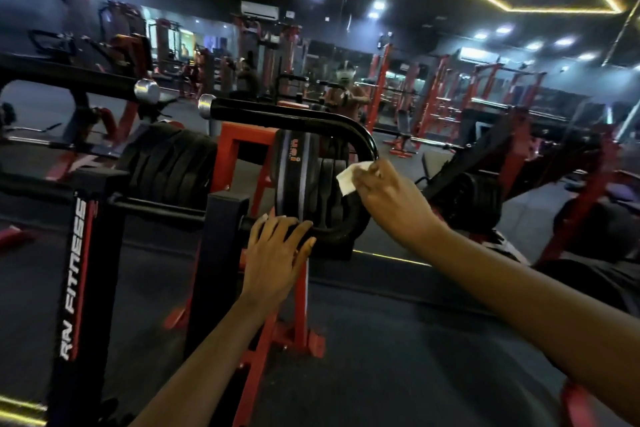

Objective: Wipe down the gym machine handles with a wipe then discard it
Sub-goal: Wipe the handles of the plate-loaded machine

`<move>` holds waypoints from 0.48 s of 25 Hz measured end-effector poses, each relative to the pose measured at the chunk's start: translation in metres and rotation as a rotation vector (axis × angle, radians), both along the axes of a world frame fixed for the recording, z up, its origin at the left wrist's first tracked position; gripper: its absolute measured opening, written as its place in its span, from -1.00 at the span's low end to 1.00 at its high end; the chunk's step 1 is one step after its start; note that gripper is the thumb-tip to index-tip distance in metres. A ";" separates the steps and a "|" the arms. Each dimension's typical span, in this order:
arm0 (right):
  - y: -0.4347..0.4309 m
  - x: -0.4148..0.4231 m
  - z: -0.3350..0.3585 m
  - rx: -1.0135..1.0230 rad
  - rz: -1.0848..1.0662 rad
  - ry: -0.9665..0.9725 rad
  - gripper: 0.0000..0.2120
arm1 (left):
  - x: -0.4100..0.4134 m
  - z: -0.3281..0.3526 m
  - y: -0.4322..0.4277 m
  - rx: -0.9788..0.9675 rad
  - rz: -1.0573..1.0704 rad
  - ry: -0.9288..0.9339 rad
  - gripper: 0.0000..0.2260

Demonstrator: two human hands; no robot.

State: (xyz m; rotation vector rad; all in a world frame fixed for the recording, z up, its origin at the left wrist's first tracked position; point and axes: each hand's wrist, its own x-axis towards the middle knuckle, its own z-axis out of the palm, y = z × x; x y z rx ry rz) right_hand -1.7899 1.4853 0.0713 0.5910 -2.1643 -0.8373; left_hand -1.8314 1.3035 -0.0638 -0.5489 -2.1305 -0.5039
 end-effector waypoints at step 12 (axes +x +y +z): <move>-0.032 0.028 -0.024 -0.505 -0.214 -0.167 -0.61 | -0.001 -0.005 -0.007 -0.066 -0.029 -0.012 -0.60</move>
